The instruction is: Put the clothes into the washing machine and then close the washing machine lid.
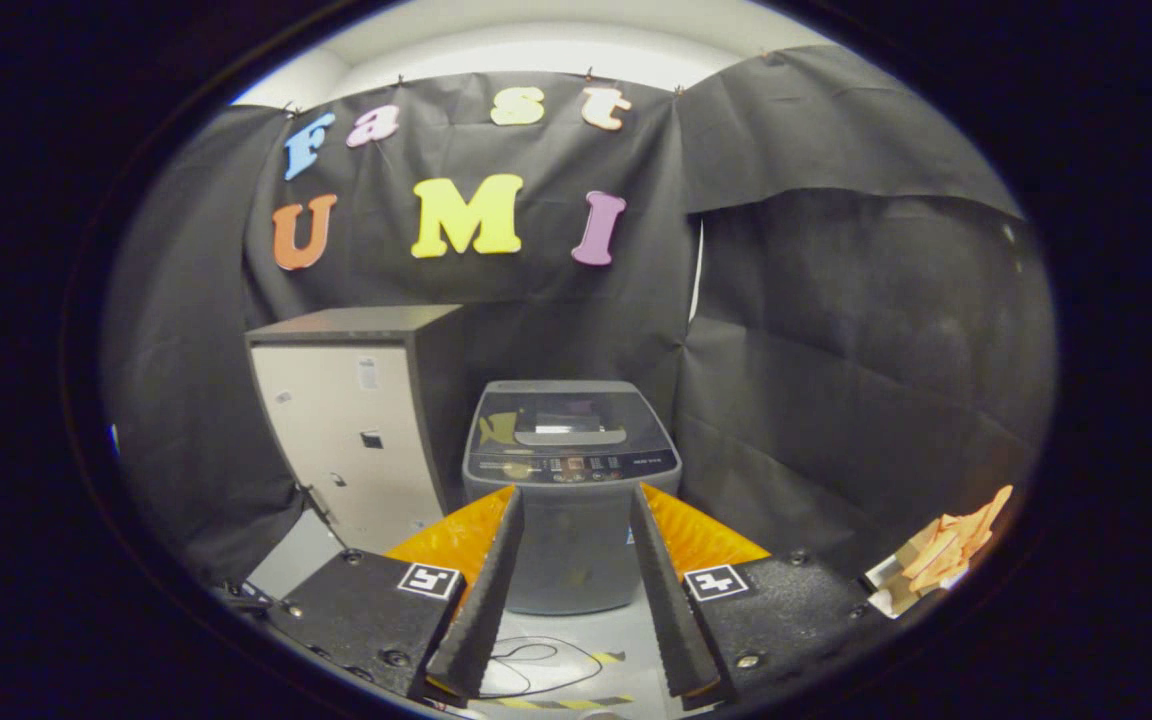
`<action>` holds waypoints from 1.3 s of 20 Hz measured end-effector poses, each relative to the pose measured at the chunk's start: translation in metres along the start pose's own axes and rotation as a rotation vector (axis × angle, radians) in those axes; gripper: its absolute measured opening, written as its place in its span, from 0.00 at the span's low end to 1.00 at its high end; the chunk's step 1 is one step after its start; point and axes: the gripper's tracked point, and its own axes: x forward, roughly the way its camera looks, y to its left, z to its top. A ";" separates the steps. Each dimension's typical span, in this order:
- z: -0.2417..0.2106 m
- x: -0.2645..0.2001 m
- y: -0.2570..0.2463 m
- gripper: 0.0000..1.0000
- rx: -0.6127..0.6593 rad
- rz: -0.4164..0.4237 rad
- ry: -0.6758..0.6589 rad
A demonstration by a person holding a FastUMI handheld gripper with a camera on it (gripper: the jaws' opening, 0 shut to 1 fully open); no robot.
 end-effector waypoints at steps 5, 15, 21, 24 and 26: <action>0.025 -0.078 0.009 0.68 0.002 0.062 -0.098; 0.033 -0.103 -0.013 0.70 0.038 0.003 -0.148; 0.037 -0.102 -0.012 0.70 0.035 -0.008 -0.151; 0.039 -0.102 -0.006 0.70 0.028 0.005 -0.155; 0.040 -0.099 -0.002 0.70 0.018 0.008 -0.156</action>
